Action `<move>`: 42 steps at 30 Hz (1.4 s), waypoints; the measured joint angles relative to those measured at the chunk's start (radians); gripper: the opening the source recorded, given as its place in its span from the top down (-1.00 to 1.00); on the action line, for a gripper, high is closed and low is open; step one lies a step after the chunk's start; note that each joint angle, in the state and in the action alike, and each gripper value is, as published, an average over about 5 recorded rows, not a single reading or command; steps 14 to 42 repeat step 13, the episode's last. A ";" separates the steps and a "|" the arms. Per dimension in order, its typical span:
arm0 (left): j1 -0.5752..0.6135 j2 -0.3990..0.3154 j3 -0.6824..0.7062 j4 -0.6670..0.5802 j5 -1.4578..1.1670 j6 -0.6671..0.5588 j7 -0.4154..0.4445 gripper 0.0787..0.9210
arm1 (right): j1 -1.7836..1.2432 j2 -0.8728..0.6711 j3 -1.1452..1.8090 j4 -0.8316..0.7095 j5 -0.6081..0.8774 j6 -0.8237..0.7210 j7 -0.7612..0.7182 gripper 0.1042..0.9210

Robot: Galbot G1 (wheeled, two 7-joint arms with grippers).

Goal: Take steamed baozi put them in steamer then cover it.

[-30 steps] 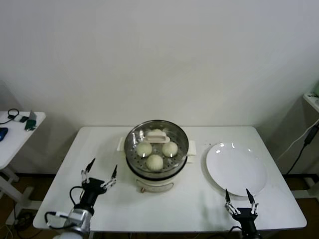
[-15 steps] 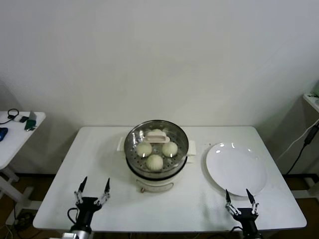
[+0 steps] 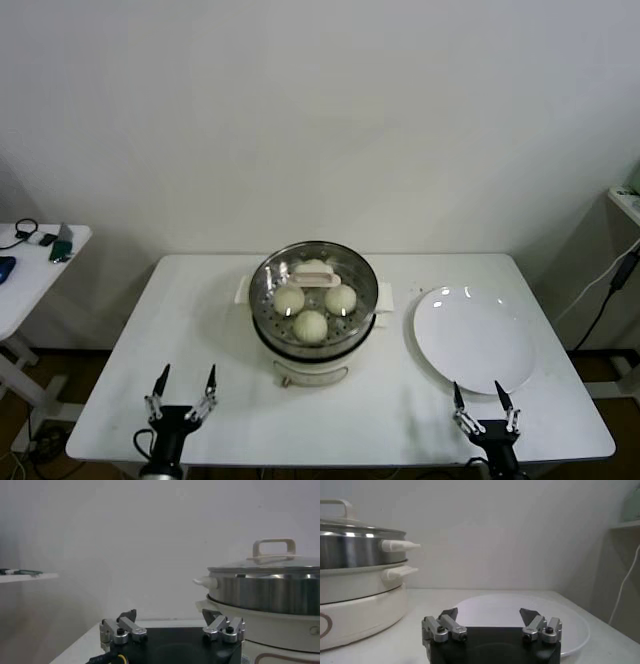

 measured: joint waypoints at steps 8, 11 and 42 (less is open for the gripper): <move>0.009 -0.004 -0.001 0.000 -0.004 -0.007 0.013 -0.77 | -0.001 -0.003 0.001 0.000 0.010 0.003 -0.003 -0.76; 0.011 -0.005 -0.002 -0.001 -0.005 -0.009 0.018 -0.77 | -0.001 -0.003 0.001 -0.001 0.012 0.003 -0.004 -0.76; 0.011 -0.005 -0.003 -0.002 -0.005 -0.010 0.020 -0.77 | -0.001 -0.003 0.001 -0.001 0.013 0.003 -0.004 -0.76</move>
